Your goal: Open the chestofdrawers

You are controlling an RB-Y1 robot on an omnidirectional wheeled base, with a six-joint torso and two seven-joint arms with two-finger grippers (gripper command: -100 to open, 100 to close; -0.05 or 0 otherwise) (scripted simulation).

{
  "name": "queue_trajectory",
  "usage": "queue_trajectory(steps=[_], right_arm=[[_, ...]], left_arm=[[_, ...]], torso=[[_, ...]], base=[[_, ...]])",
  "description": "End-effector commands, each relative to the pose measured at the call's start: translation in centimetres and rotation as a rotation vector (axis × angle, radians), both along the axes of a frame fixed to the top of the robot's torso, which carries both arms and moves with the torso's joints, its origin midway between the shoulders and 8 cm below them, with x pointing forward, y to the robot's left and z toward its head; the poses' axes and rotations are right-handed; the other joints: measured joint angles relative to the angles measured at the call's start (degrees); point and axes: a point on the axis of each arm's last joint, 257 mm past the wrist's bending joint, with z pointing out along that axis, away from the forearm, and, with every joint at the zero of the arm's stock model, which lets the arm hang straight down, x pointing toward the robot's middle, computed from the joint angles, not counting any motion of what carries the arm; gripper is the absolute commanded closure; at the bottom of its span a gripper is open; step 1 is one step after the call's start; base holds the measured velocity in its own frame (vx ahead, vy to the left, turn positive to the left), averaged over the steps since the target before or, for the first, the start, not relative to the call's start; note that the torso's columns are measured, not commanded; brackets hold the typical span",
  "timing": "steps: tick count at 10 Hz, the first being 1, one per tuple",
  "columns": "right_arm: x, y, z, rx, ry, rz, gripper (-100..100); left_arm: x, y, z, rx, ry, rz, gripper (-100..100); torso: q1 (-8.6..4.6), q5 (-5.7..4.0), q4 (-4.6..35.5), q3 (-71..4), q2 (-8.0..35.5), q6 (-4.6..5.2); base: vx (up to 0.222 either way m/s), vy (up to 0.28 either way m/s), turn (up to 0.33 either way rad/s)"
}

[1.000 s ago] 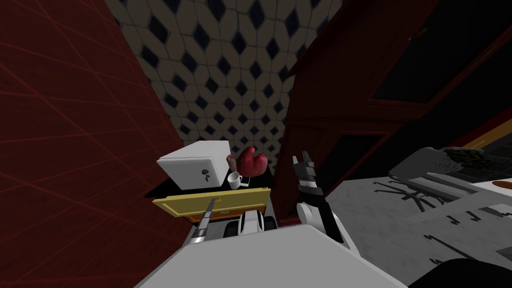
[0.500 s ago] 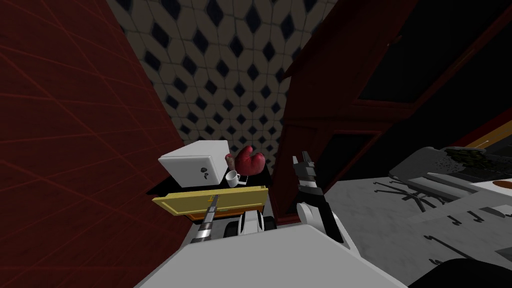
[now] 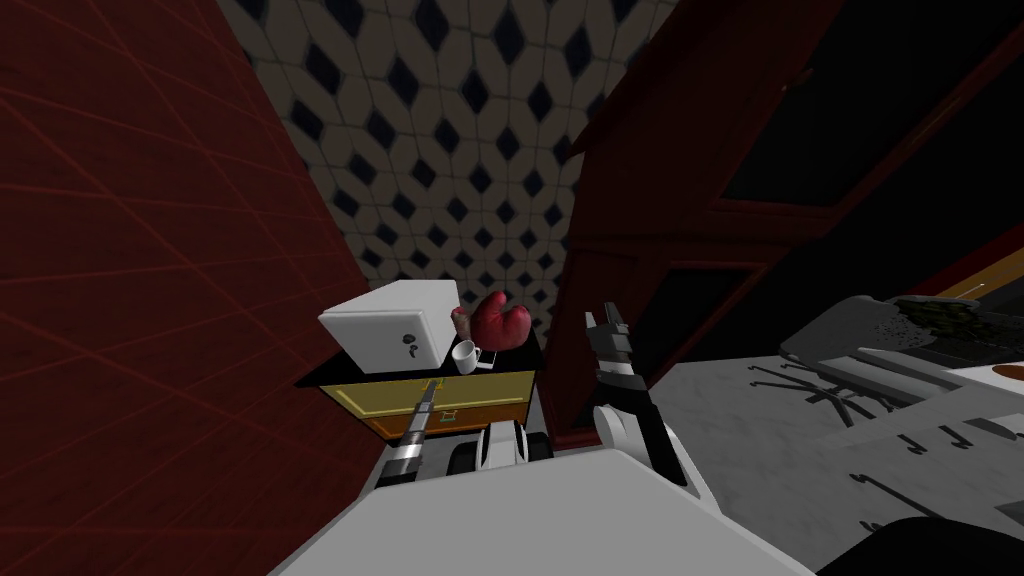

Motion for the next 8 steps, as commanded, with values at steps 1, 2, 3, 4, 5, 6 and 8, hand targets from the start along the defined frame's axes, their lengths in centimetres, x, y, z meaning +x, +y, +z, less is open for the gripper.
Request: queue_trajectory(steps=[1,2,3,4,5,6,8], right_arm=[[0.0,0.0,0.0,0.0,0.0,0.0,0],[0.0,0.0,0.0,0.0,0.0,0.0,0],[0.0,0.0,0.0,0.0,0.0,0.0,0],[0.0,0.0,0.0,0.0,0.0,0.0,0],[0.0,0.0,0.0,0.0,0.0,0.0,0],[0.0,0.0,0.0,0.0,0.0,0.0,0],[0.0,0.0,0.0,0.0,0.0,0.0,0]], left_arm=[[-1.3,-0.6,-0.7,-0.002,0.0,0.0,100],[-1.6,-0.7,-0.8,-0.002,0.0,0.0,100],[-2.1,-1.0,-1.0,-0.003,0.0,0.0,100],[-1.9,-0.5,-1.1,-0.002,0.007,0.007,100],[-1.7,0.0,-0.7,-0.001,0.005,0.004,100],[-1.4,0.3,-0.3,-0.001,0.003,0.001,100],[-1.1,0.7,0.2,0.0,-0.001,-0.003,100]], torso=[[0.01,0.0,0.0,0.0,0.0,0.0],[-0.23,-0.16,0.2,0.0,0.2,0.1],[-0.35,-0.11,0.1,0.1,0.2,0.16],[-0.37,-0.07,0.1,0.1,0.1,0.19],[-0.28,-0.09,0.1,0.0,0.1,0.13],[-0.22,-0.14,0.2,0.2,0.4,0.0],[-0.09,-0.22,0.3,0.2,0.5,-0.09]], base=[[0.0,0.0,0.0],[0.007,0.002,-0.007],[0.005,0.011,0.001],[0.0,0.009,0.007],[-0.1,-0.014,0.01],[-0.163,-0.034,0.077],[-0.169,-0.02,-0.001]])
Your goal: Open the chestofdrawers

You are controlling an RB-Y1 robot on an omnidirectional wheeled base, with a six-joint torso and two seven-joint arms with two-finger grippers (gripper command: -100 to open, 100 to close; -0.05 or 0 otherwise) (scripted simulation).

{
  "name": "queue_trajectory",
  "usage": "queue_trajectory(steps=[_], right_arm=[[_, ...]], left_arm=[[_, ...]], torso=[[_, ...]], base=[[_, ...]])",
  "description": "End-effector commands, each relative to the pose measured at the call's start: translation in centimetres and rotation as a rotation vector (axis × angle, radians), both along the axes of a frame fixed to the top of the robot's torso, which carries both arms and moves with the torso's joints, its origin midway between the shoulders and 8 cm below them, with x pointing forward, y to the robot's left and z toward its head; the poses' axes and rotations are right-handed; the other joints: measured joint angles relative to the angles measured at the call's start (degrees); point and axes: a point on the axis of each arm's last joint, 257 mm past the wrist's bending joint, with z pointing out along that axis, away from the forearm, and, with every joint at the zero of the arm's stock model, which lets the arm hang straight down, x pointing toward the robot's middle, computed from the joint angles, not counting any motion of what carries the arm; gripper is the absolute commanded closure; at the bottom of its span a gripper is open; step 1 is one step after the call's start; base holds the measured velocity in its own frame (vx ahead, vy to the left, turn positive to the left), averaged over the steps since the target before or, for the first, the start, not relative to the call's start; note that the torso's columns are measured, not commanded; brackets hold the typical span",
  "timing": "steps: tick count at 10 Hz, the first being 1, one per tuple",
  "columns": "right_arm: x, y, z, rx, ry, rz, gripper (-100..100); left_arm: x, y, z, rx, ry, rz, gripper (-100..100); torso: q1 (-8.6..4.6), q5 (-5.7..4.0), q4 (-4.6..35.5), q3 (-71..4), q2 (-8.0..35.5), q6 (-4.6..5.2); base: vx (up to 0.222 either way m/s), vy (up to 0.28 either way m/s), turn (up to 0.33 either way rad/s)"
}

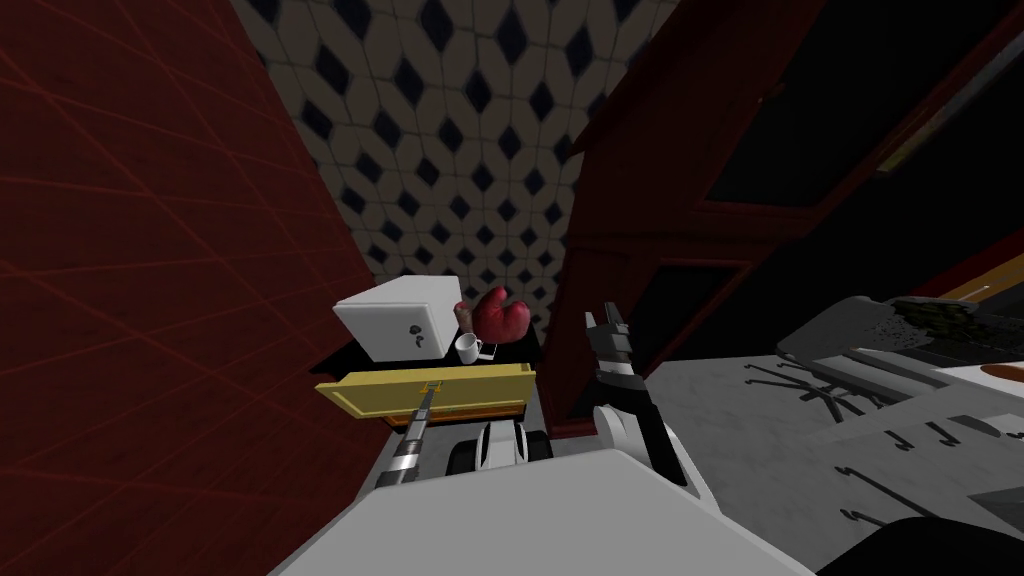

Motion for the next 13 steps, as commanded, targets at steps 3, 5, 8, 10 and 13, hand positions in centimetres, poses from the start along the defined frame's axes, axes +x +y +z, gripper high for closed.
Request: queue_trajectory(steps=[3,5,8,10,13], right_arm=[[0.0,0.0,0.0,0.0,0.0,0.0,0],[0.0,0.0,0.0,0.0,0.0,0.0,0],[0.0,0.0,0.0,0.0,0.0,0.0,0],[0.0,0.0,0.0,0.0,0.0,0.0,0],[0.0,0.0,0.0,0.0,0.0,0.0,0]], left_arm=[[1.0,1.2,0.9,-0.01,-0.021,-0.011,100],[0.5,1.4,-0.9,-0.016,0.024,-0.006,100],[1.2,2.3,-1.1,-0.025,0.014,-0.011,100],[2.4,3.3,-0.1,-0.03,-0.024,-0.019,100],[1.5,3.5,-2.0,-0.033,0.025,-0.009,100]], torso=[[-0.25,-0.12,0.0,-0.2,-0.4,0.12],[-0.34,0.03,-0.1,-0.2,-0.3,0.26],[-0.37,0.09,-0.1,-0.1,-0.3,0.34],[-0.37,0.13,-0.2,-0.2,-0.4,0.39],[-0.21,0.36,-0.4,-0.3,-0.6,0.43]], base=[[-0.104,-0.024,-0.028],[-0.065,-0.02,-0.013],[-0.066,-0.03,-0.033],[-0.063,-0.045,-0.057],[-0.018,-0.004,0.001]])
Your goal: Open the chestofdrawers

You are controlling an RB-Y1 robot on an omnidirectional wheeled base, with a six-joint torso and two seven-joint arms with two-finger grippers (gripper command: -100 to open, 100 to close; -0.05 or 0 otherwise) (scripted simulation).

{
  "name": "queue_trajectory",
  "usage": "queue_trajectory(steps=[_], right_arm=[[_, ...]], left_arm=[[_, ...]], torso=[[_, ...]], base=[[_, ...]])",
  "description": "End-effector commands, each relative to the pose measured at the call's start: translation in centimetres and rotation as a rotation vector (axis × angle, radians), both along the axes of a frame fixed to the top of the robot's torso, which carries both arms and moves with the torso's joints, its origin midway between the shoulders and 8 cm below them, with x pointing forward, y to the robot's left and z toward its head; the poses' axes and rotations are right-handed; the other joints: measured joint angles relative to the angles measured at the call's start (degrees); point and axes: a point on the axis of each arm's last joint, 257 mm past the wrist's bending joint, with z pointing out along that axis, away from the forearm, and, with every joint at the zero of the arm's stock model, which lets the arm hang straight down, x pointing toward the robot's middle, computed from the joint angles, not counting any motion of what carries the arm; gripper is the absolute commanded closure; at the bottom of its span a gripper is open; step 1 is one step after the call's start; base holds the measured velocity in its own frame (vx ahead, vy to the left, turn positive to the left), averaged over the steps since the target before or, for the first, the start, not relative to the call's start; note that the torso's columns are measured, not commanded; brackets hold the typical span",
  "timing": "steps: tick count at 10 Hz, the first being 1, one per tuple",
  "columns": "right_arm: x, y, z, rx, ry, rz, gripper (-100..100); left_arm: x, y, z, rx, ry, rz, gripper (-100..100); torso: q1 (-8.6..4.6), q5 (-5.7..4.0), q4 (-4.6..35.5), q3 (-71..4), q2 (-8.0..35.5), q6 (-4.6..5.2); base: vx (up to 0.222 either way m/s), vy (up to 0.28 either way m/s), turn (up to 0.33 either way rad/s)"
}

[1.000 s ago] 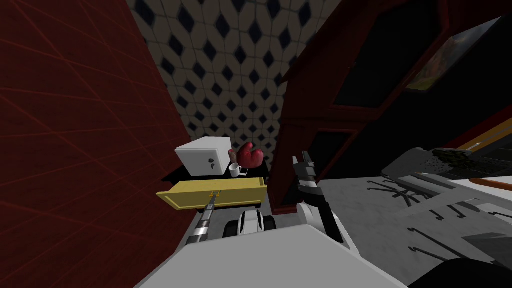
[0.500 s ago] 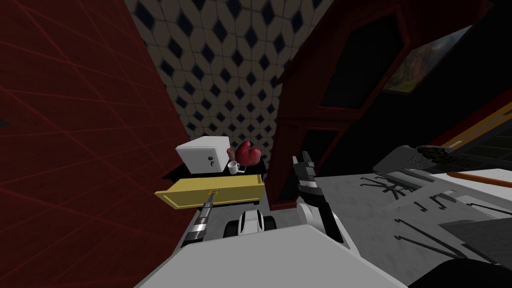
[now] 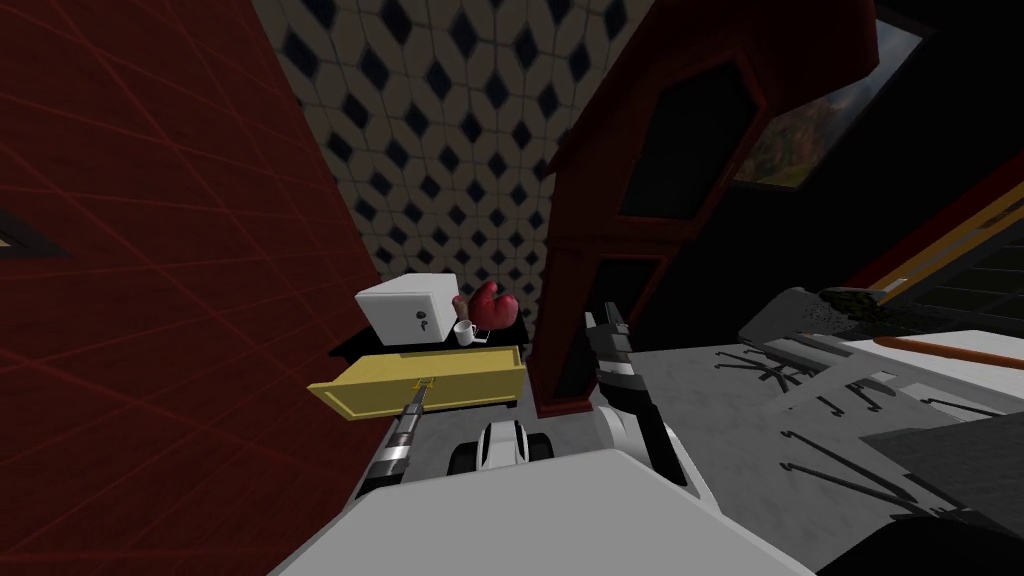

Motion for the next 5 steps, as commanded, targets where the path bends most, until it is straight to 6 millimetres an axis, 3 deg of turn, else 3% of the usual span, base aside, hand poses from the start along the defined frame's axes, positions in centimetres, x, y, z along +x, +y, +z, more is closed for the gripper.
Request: queue_trajectory(steps=[1,3,4,5], right_arm=[[0.0,0.0,0.0,0.0,0.0,0.0,0],[0.0,0.0,0.0,0.0,0.0,0.0,0],[0.0,0.0,0.0,0.0,0.0,0.0,0],[0.0,0.0,0.0,0.0,0.0,0.0,0]], left_arm=[[1.0,0.4,0.4,-0.006,-0.022,-0.011,100],[0.1,0.7,-1.3,-0.009,0.024,-0.001,100],[1.7,1.8,1.0,-0.006,-0.045,-0.007,100],[1.7,1.8,0.7,-0.007,-0.035,-0.006,100]], torso=[[0.16,0.14,-0.2,-0.1,-0.2,-0.01],[0.02,0.06,-0.1,0.1,0.1,-0.01],[0.14,0.12,-0.1,0.0,-0.1,-0.05],[-0.06,-0.05,0.1,0.0,0.0,0.05]], base=[[-0.069,-0.039,-0.087],[-0.06,-0.021,-0.023],[-0.074,-0.059,-0.065],[-0.079,-0.046,-0.037]])
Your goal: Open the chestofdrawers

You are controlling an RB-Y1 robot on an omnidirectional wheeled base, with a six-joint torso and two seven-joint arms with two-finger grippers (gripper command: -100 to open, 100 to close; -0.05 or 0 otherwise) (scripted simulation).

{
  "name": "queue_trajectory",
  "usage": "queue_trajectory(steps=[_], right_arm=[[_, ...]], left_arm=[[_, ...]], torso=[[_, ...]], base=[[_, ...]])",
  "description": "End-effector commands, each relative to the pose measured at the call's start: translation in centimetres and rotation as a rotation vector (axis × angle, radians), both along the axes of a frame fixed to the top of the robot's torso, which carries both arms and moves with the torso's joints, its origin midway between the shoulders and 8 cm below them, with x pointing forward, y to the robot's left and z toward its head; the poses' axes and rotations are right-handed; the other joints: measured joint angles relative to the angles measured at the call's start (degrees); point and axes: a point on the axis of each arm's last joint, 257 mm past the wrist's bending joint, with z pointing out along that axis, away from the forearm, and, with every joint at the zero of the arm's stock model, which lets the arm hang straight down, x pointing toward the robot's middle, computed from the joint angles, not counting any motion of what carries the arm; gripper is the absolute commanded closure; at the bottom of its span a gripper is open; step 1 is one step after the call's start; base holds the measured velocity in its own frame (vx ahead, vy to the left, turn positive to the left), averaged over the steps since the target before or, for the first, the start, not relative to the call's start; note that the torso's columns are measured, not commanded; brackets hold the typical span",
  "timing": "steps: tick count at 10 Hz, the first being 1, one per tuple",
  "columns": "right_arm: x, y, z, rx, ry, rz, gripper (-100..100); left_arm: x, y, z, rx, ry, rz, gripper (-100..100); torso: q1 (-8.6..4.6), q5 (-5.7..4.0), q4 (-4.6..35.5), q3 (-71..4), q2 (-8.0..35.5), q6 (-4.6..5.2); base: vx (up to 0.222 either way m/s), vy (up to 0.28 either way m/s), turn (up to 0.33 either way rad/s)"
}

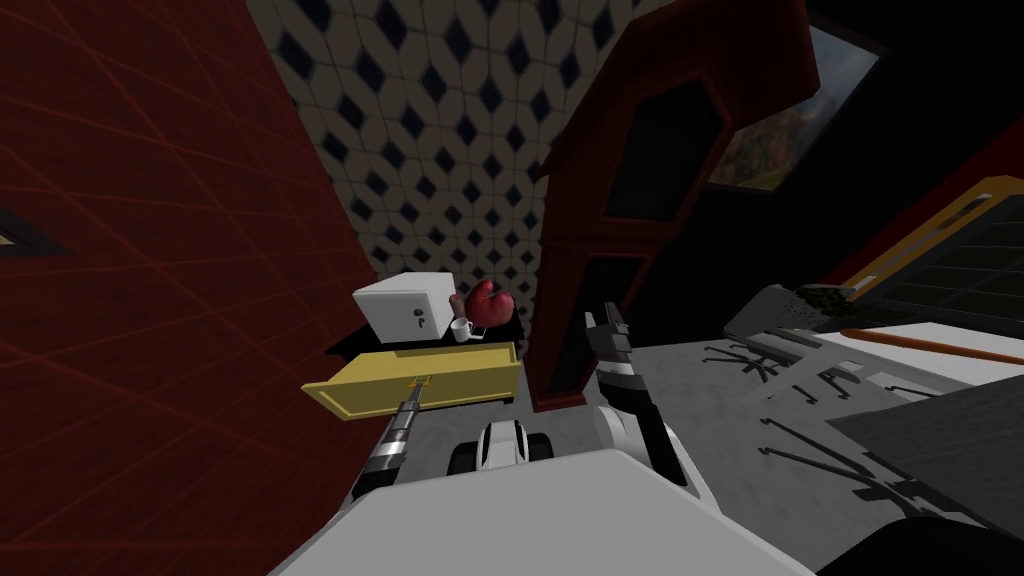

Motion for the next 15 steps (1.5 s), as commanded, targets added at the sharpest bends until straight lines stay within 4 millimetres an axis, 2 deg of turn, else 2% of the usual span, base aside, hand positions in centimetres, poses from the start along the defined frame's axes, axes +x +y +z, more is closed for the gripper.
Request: queue_trajectory(steps=[1,2,3,4,5,6,7,8,9,11,12,13,15], right_arm=[[0.0,0.0,0.0,0.0,0.0,0.0,0],[0.0,0.0,0.0,0.0,0.0,0.0,0],[0.0,0.0,0.0,0.0,0.0,0.0,0],[0.0,0.0,0.0,0.0,0.0,0.0,0],[0.0,0.0,0.0,0.0,0.0,0.0,0],[0.0,0.0,0.0,0.0,0.0,0.0,0],[0.0,0.0,0.0,0.0,0.0,0.0,0],[0.0,0.0,0.0,0.0,0.0,0.0,0],[0.0,0.0,0.0,0.0,0.0,0.0,0],[0.0,0.0,0.0,0.0,0.0,0.0,0],[0.0,0.0,0.0,0.0,0.0,0.0,0],[0.0,0.0,0.0,0.0,0.0,0.0,0],[0.0,0.0,0.0,0.0,0.0,0.0,0]], left_arm=[[0.0,0.2,-0.9,-0.005,0.017,-0.002,100],[1.5,1.3,1.2,-0.001,-0.041,-0.004,100],[0.5,1.8,-0.6,-0.003,0.014,0.011,100],[0.1,1.9,-1.2,-0.003,0.029,0.015,100],[0.1,1.9,-1.2,-0.003,0.03,0.016,100],[1.6,3.2,1.0,0.003,-0.028,0.018,100],[0.7,3.7,-0.6,0.002,0.019,0.032,100],[0.6,3.7,-0.7,0.002,0.024,0.034,100],[1.4,4.3,0.4,0.003,0.005,0.033,-100],[3.3,4.8,1.3,0.0,0.005,0.025,-100],[3.3,4.8,1.3,0.0,0.005,0.025,-100],[5.1,5.4,2.3,-0.002,0.006,0.019,-100],[6.8,5.9,3.4,-0.001,0.006,0.014,-100]], torso=[[-0.16,-0.06,0.1,0.1,0.1,0.05],[-0.02,0.05,-0.1,0.1,0.0,-0.02],[-0.09,-0.07,0.1,0.0,0.1,0.04],[-0.08,-0.02,0.0,0.1,0.1,-0.03],[0.11,0.11,-0.1,0.0,0.0,-0.05],[0.27,0.17,-0.2,-0.1,-0.2,-0.06],[0.12,0.0,0.0,0.0,0.0,-0.04],[0.07,0.01,-0.1,0.1,0.1,-0.15],[0.11,0.0,0.0,0.0,0.0,-0.13],[0.3,-0.09,0.1,0.1,0.1,-0.34],[0.34,-0.11,0.1,0.1,0.2,-0.35],[0.39,-0.09,0.1,0.1,0.2,-0.35],[0.32,-0.12,0.1,0.1,0.2,-0.37]], base=[[-0.037,-0.014,-0.001],[-0.074,-0.053,-0.07],[-0.069,-0.039,-0.066],[-0.036,-0.017,0.007],[-0.017,-0.012,0.01],[-0.089,-0.045,-0.087],[-0.074,-0.048,-0.044],[-0.021,-0.025,0.007],[-0.03,-0.021,0.03],[-0.064,-0.035,0.027],[-0.059,-0.024,0.014],[-0.087,-0.03,0.038],[-0.094,-0.039,0.034]])
